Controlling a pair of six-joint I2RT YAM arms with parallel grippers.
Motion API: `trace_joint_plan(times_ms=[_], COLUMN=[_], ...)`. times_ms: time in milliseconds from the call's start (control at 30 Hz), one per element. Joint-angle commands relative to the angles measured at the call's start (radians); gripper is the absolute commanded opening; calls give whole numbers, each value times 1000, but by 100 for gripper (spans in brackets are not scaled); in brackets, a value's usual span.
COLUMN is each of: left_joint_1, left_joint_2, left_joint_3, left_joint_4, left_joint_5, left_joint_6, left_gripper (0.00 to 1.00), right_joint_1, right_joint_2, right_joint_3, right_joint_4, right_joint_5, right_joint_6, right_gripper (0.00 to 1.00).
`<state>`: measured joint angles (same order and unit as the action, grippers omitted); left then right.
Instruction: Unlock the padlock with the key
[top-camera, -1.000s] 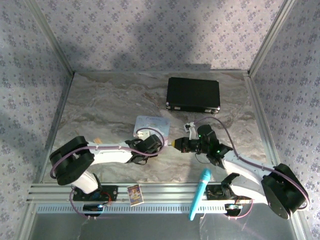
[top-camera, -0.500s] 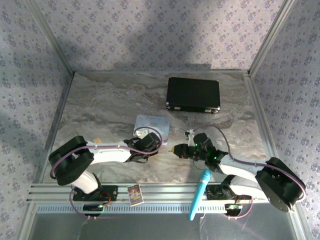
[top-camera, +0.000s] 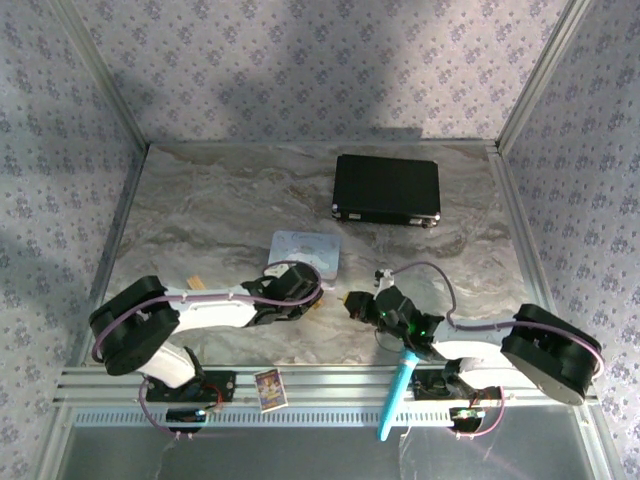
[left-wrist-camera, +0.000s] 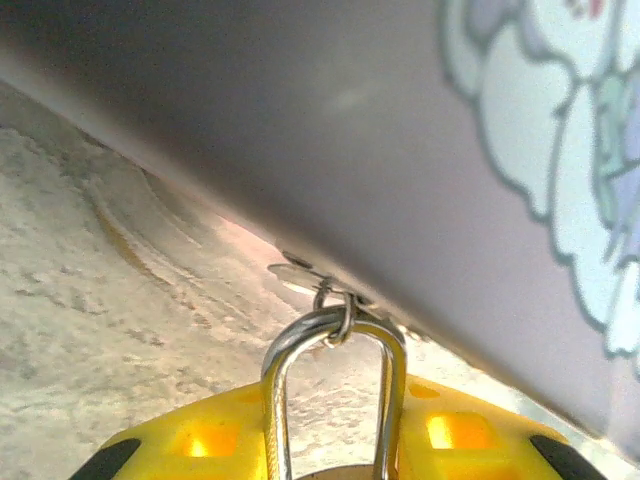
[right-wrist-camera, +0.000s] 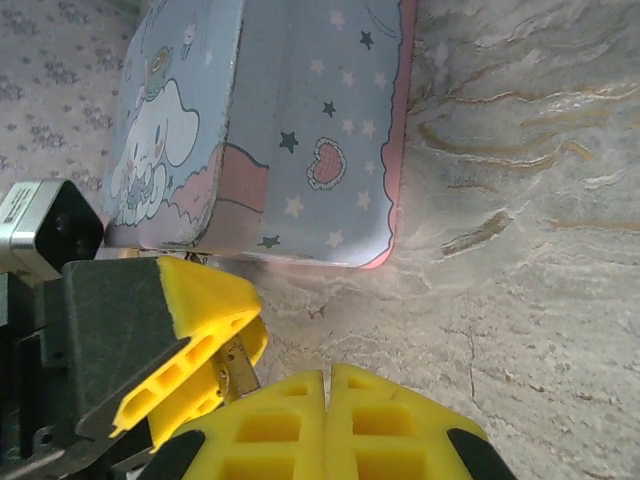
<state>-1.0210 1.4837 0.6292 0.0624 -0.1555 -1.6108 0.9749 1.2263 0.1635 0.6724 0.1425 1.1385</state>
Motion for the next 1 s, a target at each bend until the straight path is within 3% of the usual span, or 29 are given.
trace_joint_plan(times_ms=[0,367,733,967], left_joint_1=[-1,0,2,1], left_joint_2=[1,30,95,111], left_joint_3=[-33,59,120,133], left_joint_4=[22,-115,-149,-165], left_joint_5=[47,60,93,86], left_joint_6=[-212,-312,-377,-400], left_gripper=[8,6,6,5], right_joint_1=[29,93,116,131], right_joint_2=[27,41,102,60], right_joint_3=[8,31,38,31], right_joint_4=[30,44,135,92], right_joint_5=[131,196,182,248], right_joint_6=[66,44,20,40], right_gripper=[0,0,0,0])
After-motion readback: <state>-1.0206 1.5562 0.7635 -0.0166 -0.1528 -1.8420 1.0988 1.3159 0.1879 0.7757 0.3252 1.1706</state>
